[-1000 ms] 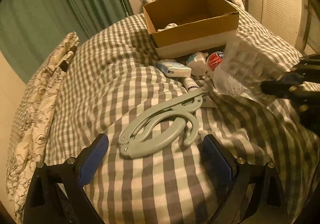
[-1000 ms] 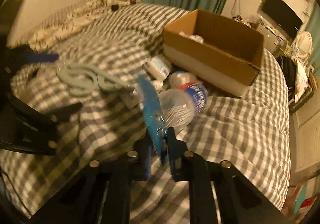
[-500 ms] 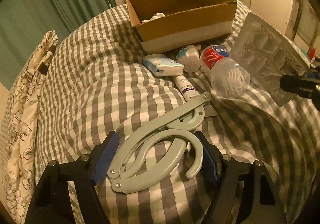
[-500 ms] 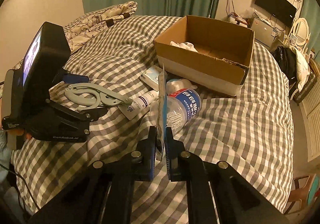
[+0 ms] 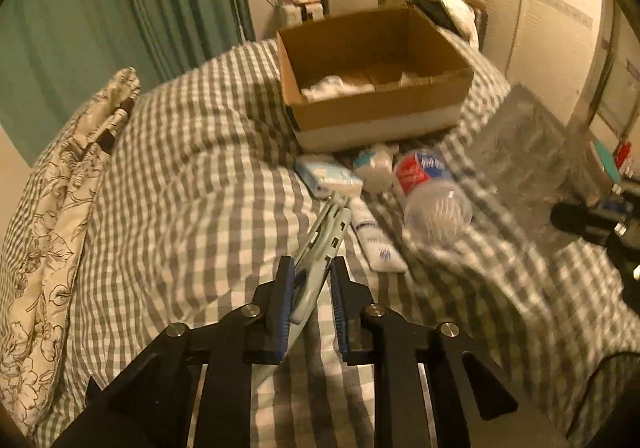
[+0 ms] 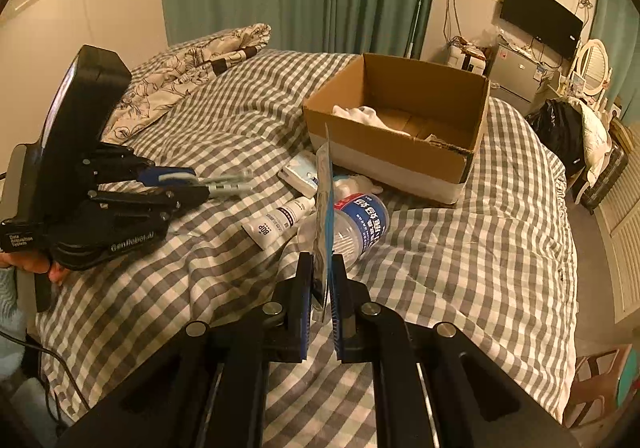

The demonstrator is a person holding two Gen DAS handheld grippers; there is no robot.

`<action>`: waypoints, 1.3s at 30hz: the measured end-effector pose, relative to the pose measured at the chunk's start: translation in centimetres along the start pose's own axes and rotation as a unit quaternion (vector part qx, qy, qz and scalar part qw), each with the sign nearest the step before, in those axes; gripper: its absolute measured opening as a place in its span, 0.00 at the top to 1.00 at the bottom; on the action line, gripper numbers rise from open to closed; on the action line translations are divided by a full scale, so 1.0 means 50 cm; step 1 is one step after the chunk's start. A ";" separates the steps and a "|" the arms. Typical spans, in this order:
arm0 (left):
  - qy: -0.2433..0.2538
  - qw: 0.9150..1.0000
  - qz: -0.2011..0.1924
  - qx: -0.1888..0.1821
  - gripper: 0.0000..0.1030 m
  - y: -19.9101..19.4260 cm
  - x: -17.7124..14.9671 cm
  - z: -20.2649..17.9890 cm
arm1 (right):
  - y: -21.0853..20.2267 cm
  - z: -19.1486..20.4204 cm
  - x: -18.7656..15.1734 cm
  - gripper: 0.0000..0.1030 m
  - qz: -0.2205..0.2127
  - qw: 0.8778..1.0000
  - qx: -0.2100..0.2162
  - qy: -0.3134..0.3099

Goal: Organize objects
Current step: 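Grasp the pale blue hanger with the left tool while the right holds the blister pack, then lower the hanger and blister pack into the box and release both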

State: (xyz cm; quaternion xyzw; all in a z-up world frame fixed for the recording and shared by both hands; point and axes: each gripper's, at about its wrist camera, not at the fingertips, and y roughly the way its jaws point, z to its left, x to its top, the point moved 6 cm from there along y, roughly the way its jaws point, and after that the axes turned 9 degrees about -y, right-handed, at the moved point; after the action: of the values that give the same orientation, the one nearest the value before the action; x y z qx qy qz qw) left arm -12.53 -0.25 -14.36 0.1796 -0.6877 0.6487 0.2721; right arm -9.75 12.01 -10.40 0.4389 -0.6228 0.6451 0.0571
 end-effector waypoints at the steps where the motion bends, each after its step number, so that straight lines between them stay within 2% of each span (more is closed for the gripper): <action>1: -0.008 1.000 -0.006 -0.007 0.86 -0.011 0.008 0.002 | -0.003 0.000 0.002 0.92 -0.001 1.000 -0.001 0.001; 10: -0.044 0.996 -0.065 -0.046 0.88 -0.091 0.118 -0.014 | -0.055 -0.022 0.056 0.92 -0.042 0.999 -0.013 0.006; 19: -0.046 0.989 -0.116 -0.084 0.88 -0.110 0.289 -0.069 | -0.095 -0.115 0.190 0.92 -0.101 0.994 -0.049 0.014; 24: -0.040 0.988 -0.122 -0.085 0.88 -0.067 0.366 -0.084 | -0.075 -0.181 0.251 0.92 -0.115 0.991 -0.056 0.029; 28: -0.041 0.988 -0.119 -0.085 0.88 -0.010 0.411 -0.093 | -0.028 -0.237 0.289 0.92 -0.115 0.991 -0.062 0.041; 33: -0.048 0.990 -0.106 -0.078 0.88 0.074 0.444 -0.088 | 0.051 -0.288 0.315 0.92 -0.100 0.992 -0.063 0.048; 39: -0.051 0.993 -0.075 -0.076 0.88 0.173 0.450 -0.088 | 0.179 -0.345 0.309 0.92 -0.062 0.994 -0.057 0.065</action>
State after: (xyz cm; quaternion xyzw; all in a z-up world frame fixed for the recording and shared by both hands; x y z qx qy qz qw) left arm -34.83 7.31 -7.54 0.2424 -0.7327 0.5621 0.2973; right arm -33.22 17.47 -4.52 0.4296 -0.6253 0.6308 0.1625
